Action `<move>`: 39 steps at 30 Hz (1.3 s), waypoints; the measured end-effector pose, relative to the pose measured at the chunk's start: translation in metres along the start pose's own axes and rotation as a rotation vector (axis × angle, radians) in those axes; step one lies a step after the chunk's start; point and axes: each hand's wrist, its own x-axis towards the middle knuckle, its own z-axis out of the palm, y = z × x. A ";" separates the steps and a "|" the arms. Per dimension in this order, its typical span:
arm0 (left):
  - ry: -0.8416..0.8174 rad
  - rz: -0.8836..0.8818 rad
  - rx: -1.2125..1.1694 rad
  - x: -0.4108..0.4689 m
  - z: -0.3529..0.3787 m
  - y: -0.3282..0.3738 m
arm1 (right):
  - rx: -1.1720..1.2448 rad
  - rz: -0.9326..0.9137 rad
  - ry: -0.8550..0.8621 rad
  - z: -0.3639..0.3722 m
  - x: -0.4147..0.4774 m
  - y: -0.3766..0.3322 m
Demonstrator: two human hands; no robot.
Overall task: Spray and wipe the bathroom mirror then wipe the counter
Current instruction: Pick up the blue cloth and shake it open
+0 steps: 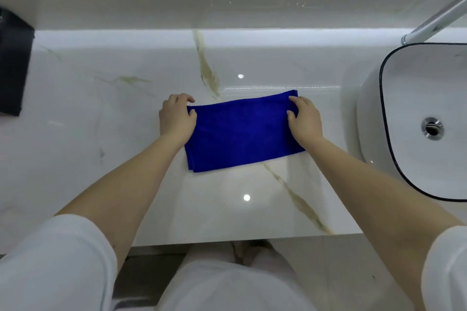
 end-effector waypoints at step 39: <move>-0.169 0.120 0.368 -0.068 0.083 0.040 | -0.523 -0.472 -0.213 0.048 -0.024 0.017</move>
